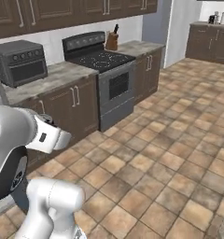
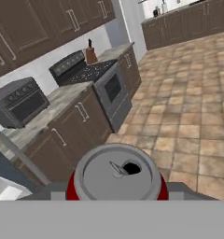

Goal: Open the fridge, grab two sodas, and place both sodas inside the bowl with ice on the dining counter.

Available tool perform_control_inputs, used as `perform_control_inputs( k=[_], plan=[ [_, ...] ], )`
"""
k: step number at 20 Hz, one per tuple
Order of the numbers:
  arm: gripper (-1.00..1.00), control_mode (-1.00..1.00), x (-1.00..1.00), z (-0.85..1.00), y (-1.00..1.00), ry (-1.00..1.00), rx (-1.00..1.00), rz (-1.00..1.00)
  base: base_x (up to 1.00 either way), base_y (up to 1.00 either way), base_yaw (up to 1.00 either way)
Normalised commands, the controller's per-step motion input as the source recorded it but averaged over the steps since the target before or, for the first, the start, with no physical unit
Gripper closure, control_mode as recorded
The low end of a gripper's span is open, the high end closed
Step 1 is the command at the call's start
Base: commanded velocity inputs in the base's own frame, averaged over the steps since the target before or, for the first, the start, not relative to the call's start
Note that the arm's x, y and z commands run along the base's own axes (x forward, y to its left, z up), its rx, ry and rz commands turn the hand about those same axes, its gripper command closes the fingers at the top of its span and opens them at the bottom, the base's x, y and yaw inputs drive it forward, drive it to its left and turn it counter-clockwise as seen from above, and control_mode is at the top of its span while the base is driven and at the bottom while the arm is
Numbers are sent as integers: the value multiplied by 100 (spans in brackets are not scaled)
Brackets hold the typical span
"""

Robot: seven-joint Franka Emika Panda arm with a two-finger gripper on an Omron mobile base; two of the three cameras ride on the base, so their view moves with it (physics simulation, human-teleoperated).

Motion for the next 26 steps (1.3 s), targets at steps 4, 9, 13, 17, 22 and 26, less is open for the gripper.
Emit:
perform_control_inputs(
  k=[4,9,13,17,22,26],
  plan=[
    [100,100,0,0,0,0,0,0,48,-87,-48],
    [100,100,0,0,0,0,0,0,91,-48,-36],
    [100,100,0,0,0,0,0,0,100,-19,-27],
    [100,100,0,0,0,0,0,0,100,3,-32],
    [100,100,0,0,0,0,0,0,100,20,-36],
    [100,100,0,0,0,0,0,0,98,48,-39]
  ],
)
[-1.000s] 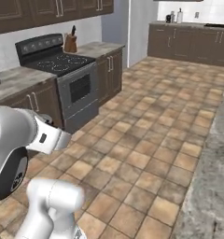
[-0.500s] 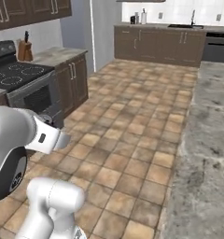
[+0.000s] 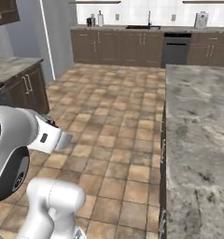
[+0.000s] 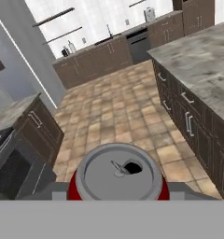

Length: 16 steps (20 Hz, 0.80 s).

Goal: Open the fridge, grab two sodas, and place both sodas inside the bowl with ice on the dining counter.

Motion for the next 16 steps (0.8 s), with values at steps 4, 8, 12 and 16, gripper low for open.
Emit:
perform_control_inputs(
  k=[4,8,12,16],
  plan=[
    [100,100,0,0,0,0,0,0,85,69,-36],
    [100,100,0,0,0,0,0,0,85,62,-35],
    [100,100,0,0,0,0,0,0,93,62,-36],
    [100,100,0,0,0,0,0,0,100,68,-36]
  ],
)
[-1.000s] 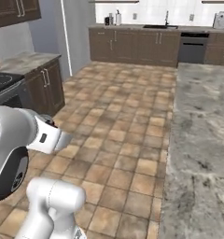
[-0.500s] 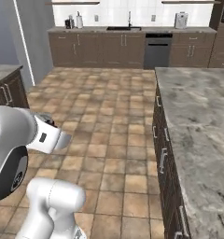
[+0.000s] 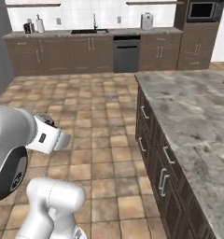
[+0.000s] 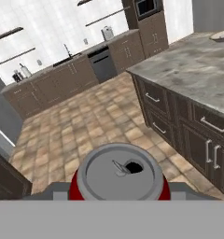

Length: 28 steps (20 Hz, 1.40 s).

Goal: Open the fridge, grab two sodas, and place both sodas inside the bowl with ice on the dining counter.

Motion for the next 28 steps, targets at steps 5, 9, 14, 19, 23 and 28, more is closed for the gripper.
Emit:
perform_control_inputs(
  k=[5,9,14,19,23,28],
  plan=[
    [100,100,0,0,0,0,0,0,100,73,-36],
    [100,100,0,0,0,0,0,0,100,71,-36],
    [100,100,0,0,0,0,0,0,100,72,-35],
    [100,100,0,0,0,0,0,0,100,76,-35],
    [100,100,0,0,0,0,0,0,100,83,-33],
    [100,100,0,0,0,0,0,0,100,81,-33]
  ],
)
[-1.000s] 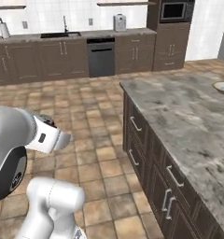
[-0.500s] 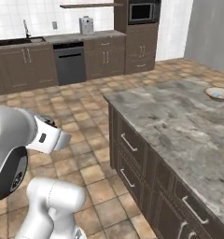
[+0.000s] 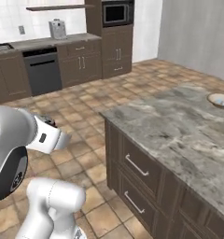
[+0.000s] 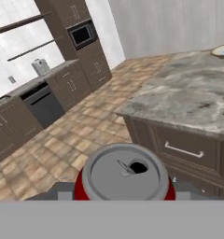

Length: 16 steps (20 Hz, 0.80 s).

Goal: Open the fridge, grab two sodas, and place both sodas inside the bowl with ice on the dining counter.

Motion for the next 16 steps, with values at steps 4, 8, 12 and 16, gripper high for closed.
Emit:
perform_control_inputs(
  k=[4,8,12,16],
  plan=[
    [100,100,0,0,0,0,0,0,100,79,-34],
    [100,100,0,0,0,0,0,0,100,78,-34],
    [100,100,0,0,0,0,0,0,100,78,-35],
    [100,100,0,0,0,0,0,0,100,77,-36]
  ],
)
